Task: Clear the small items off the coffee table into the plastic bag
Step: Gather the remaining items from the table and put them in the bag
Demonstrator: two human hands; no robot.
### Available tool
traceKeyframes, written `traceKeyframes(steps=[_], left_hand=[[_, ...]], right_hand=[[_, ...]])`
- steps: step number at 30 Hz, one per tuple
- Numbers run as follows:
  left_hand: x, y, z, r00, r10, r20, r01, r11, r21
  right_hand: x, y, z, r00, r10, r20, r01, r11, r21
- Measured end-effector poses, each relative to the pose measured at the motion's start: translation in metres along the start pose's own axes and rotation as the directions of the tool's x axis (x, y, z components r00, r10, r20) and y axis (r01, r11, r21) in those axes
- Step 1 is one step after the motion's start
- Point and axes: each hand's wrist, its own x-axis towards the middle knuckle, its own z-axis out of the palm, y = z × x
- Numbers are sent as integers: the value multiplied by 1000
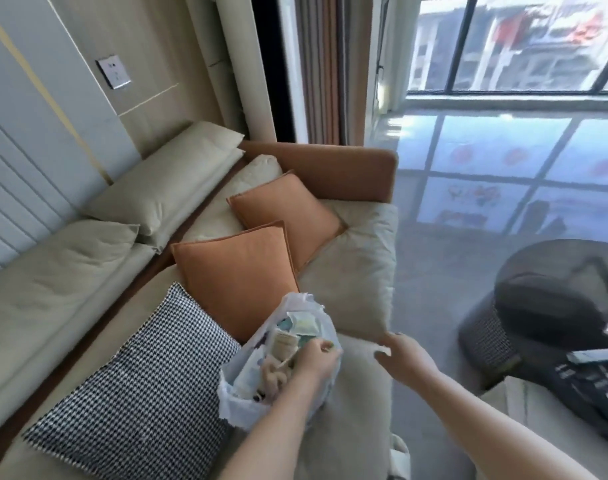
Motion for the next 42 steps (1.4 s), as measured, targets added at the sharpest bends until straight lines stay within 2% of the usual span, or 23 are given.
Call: traceKeyframes(steps=[8,15,29,32,36,42], left_hand=[[-1,73,89,961,185,205,-239,928,285],[11,127,178,914,213,345,-364,805,468],[30,205,380,836,139,531,-477,663,577],[33,212,415,801,102,589,-520,605,603],[46,221,457,742,77,666,-615,473,631],[92,234,520,677,18,736,-687,375,622]], right_hand=[[-32,88,-43,970,225,-89,-214,970,118],[-34,173,-74,919,381,-98,-355,911,210],[-46,381,-122,792,610,-17,-556,732,393],[-52,417,-123,746,666,-10,-603,682,413],[-52,461,-124,684,729,27,-664,608,435],[-35,524,-122,556,830,52,-742,467,481]])
